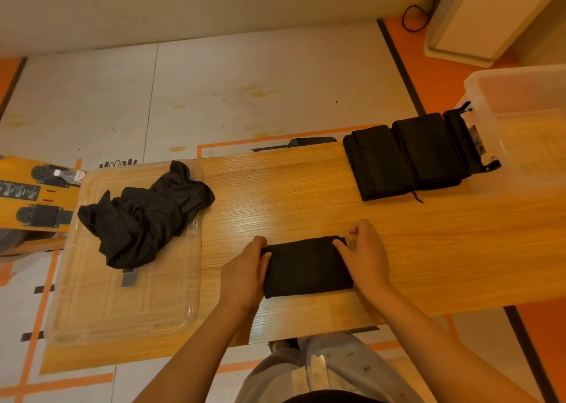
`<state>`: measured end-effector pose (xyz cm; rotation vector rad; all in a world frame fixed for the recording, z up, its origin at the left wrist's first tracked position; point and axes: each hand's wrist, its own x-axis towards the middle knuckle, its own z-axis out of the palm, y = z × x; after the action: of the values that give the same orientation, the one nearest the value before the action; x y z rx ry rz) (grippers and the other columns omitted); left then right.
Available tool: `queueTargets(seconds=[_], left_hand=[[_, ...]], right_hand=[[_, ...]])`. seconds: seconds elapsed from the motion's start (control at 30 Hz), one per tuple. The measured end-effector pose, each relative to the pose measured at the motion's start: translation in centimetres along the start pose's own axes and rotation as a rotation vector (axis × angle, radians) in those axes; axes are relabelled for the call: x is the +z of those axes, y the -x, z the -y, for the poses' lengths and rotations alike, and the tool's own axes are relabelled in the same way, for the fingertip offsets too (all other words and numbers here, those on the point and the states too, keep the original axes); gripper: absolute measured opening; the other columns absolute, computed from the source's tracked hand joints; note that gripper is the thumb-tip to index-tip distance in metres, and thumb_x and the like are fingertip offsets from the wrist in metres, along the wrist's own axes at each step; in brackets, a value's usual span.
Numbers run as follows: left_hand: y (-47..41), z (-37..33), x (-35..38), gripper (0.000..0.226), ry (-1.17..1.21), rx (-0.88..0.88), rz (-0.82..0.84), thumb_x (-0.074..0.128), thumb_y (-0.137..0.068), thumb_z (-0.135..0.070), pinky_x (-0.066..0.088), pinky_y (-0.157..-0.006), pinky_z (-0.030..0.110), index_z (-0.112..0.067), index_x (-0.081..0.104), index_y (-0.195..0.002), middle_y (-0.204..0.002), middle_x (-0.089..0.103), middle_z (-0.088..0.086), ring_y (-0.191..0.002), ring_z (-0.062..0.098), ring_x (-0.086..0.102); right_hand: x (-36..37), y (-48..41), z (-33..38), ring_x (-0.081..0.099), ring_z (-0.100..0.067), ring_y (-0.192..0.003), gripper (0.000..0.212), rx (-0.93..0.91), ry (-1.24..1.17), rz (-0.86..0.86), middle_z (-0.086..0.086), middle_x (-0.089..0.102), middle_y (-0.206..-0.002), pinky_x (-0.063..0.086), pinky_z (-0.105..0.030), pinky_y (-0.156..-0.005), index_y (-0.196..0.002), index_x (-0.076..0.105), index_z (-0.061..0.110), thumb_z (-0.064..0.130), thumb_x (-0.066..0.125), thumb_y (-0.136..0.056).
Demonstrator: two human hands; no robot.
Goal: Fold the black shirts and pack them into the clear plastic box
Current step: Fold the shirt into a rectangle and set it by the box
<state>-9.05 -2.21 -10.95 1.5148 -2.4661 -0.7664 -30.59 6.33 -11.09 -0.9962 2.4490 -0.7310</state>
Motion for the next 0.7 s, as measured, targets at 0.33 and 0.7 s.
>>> queueTargets(seconds=[0.33,0.7], left_hand=[[2.5,-2.5,3.6,0.038,-0.025,0.398,-0.028,0.045,-0.090,-0.022,0.033,-0.103,0.026,-0.011,0.056,-0.125,-0.126,0.059,0.005,-0.118,0.018,0.052],[1.2,-0.1,5.0,0.058,-0.181,0.292,0.108,0.021,-0.102,-0.044,0.008,-0.121,0.039,-0.015,0.024,-0.153,-0.161,0.017,0.001,-0.150,0.016,0.008]], right_hand=[[3.6,5.5,-0.4,0.040,-0.019,-0.129,0.042,-0.779,0.318,0.166,-0.008,0.055,-0.134,0.027,-0.031,-0.108,-0.127,0.057,0.010,0.028,0.042,-0.092],[3.6,3.1,-1.2,0.013,-0.014,-0.147,0.061,-0.561,0.504,0.320,0.000,0.027,-0.157,0.012,-0.039,-0.116,-0.151,0.028,0.018,0.050,0.028,-0.099]])
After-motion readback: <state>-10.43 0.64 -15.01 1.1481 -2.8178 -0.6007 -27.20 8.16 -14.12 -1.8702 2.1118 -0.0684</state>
